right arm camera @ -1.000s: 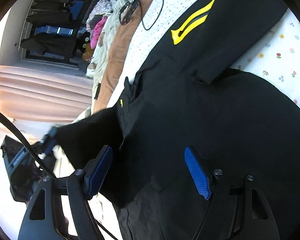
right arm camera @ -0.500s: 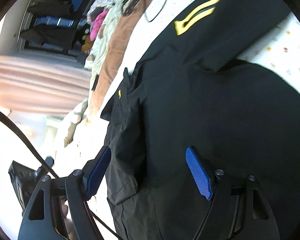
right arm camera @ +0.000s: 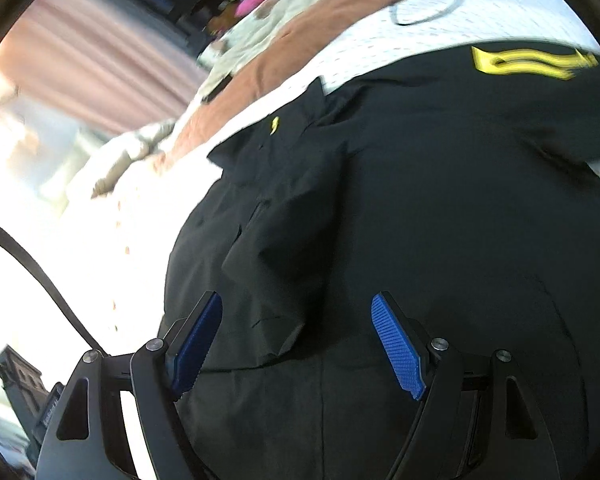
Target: Fold large clothes
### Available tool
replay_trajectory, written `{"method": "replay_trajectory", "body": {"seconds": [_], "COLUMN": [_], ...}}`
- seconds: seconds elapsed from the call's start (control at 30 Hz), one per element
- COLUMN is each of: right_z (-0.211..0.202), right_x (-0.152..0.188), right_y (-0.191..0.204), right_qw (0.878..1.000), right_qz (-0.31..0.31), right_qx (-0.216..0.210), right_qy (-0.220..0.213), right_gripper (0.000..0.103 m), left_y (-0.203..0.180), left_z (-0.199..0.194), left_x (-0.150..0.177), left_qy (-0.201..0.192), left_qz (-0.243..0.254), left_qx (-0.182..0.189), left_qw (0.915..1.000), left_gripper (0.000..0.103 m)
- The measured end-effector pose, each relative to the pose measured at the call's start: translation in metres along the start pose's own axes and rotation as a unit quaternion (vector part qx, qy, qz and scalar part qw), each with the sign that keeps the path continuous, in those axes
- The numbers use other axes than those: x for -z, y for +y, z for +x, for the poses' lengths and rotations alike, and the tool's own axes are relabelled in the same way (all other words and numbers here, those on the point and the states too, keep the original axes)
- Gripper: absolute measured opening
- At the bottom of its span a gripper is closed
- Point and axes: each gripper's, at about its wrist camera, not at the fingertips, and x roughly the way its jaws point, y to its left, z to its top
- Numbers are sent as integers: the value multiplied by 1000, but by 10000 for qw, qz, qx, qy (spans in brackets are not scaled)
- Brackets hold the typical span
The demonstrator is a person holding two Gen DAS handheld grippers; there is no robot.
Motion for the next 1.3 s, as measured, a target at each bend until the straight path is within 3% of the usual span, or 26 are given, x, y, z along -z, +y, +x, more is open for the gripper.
{"method": "replay_trajectory", "body": {"seconds": [0.07, 0.2, 0.27, 0.4, 0.5, 0.63, 0.83, 0.93, 1.17, 1.3], "right_z": [6, 10, 9, 9, 18, 31, 70, 95, 161, 193], "right_x": [1, 6, 7, 8, 13, 20, 42, 50, 61, 67], "right_y": [16, 41, 51, 70, 80, 110, 171, 185, 185, 176], "right_qw": [9990, 9901, 9843, 9634, 9540, 9245, 8422, 8118, 7821, 7589], "right_qz": [-380, -1060, -1311, -1981, -2295, -3008, -4510, -4959, -5303, -5431], "right_qx": [243, 908, 1154, 1749, 1893, 2301, 2932, 3080, 3201, 3511], "right_qy": [25, -171, -266, -442, -371, -426, -362, -144, 684, 764], "right_gripper": [76, 76, 76, 76, 76, 76, 76, 76, 76, 76], "left_y": [13, 35, 44, 52, 54, 51, 56, 58, 79, 89], "left_z": [9, 23, 26, 33, 37, 35, 30, 28, 23, 22], "left_x": [-1, -3, -3, -2, -3, -4, -11, -13, -17, -19], "left_qy": [97, 274, 373, 534, 645, 674, 652, 626, 560, 542], "left_qz": [-28, -161, -272, -415, -454, -376, -594, -711, -1018, -1129], "left_qx": [-71, -96, 21, 159, 381, 477, 802, 894, 864, 811], "left_qw": [9999, 9994, 9989, 9976, 9962, 9959, 9929, 9915, 9895, 9888], "left_gripper": [60, 58, 52, 52, 52, 52, 52, 52, 52, 52]}}
